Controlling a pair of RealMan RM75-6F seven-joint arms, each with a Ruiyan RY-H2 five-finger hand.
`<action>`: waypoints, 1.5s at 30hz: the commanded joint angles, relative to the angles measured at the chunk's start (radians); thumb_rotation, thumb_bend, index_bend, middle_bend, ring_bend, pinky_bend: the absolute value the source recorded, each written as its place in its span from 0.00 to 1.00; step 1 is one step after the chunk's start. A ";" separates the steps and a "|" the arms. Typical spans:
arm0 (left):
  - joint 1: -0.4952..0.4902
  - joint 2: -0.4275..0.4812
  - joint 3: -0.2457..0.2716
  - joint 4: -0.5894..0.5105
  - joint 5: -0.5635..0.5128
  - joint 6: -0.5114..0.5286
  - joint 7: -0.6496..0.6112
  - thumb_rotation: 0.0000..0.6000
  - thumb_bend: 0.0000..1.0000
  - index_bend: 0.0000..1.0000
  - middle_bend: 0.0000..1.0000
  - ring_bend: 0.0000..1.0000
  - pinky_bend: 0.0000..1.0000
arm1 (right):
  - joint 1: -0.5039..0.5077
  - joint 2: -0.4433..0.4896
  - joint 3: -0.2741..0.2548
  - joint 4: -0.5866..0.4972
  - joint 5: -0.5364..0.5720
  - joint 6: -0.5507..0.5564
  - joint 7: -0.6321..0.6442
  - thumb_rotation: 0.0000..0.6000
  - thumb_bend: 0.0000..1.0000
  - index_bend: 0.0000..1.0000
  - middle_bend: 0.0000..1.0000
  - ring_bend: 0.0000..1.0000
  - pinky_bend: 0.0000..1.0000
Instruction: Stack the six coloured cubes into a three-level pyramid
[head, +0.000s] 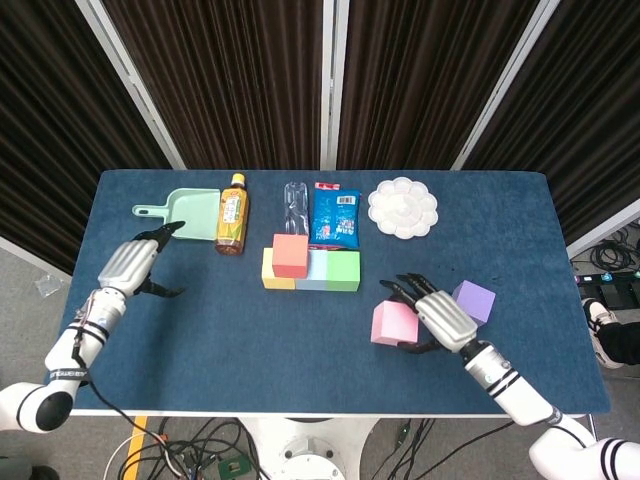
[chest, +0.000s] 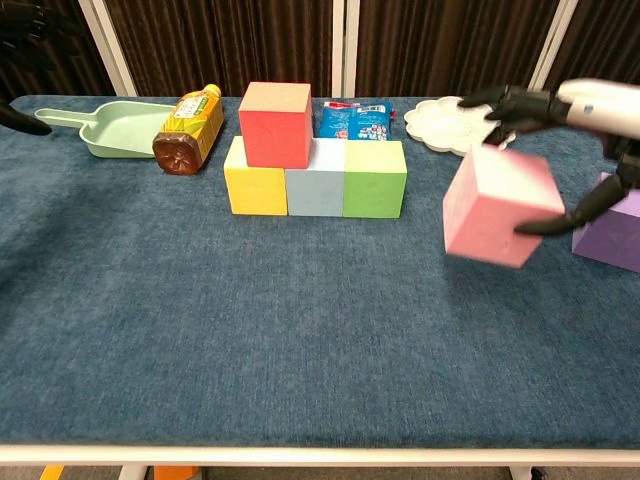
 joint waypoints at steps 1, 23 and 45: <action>0.004 0.001 -0.002 0.000 0.006 0.003 -0.003 1.00 0.11 0.00 0.07 0.13 0.14 | 0.030 0.064 0.076 -0.083 0.109 -0.042 -0.030 1.00 0.15 0.07 0.39 0.05 0.00; 0.040 0.004 -0.012 0.013 0.004 0.013 -0.009 1.00 0.11 0.00 0.07 0.13 0.14 | 0.378 -0.011 0.227 0.165 0.273 -0.460 -0.075 1.00 0.15 0.07 0.37 0.03 0.00; 0.044 0.003 -0.022 0.023 -0.019 -0.013 -0.002 1.00 0.11 0.00 0.07 0.13 0.14 | 0.481 -0.121 0.214 0.316 0.251 -0.541 0.041 1.00 0.13 0.02 0.34 0.00 0.00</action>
